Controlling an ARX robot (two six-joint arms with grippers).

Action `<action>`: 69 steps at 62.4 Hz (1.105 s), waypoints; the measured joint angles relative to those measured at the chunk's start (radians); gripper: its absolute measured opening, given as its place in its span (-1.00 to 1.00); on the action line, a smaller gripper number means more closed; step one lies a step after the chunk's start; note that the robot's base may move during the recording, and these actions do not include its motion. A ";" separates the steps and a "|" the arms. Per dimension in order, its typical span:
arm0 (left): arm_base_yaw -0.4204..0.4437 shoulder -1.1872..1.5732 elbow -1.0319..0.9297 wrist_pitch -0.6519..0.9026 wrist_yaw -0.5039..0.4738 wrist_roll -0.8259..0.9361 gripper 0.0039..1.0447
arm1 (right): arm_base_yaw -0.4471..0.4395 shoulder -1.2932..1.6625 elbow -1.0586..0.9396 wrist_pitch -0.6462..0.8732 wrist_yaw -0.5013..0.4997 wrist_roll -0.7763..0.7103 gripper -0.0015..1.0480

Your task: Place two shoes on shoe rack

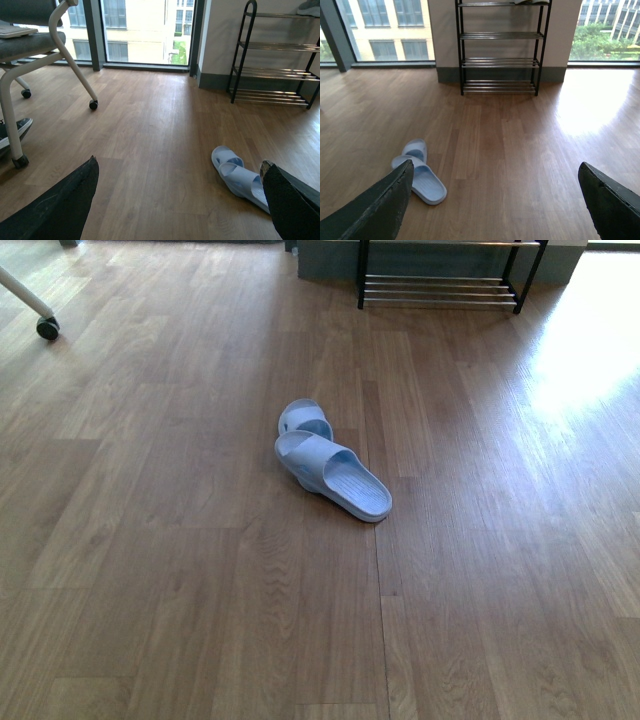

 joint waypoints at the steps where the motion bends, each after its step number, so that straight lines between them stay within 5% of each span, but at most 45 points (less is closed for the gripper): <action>1: 0.000 0.000 0.000 0.000 0.000 0.000 0.83 | 0.000 0.000 0.000 0.000 0.000 0.000 0.82; 69: 0.000 0.000 0.000 0.000 0.000 0.000 0.83 | 0.000 0.000 0.000 0.000 0.000 0.000 0.82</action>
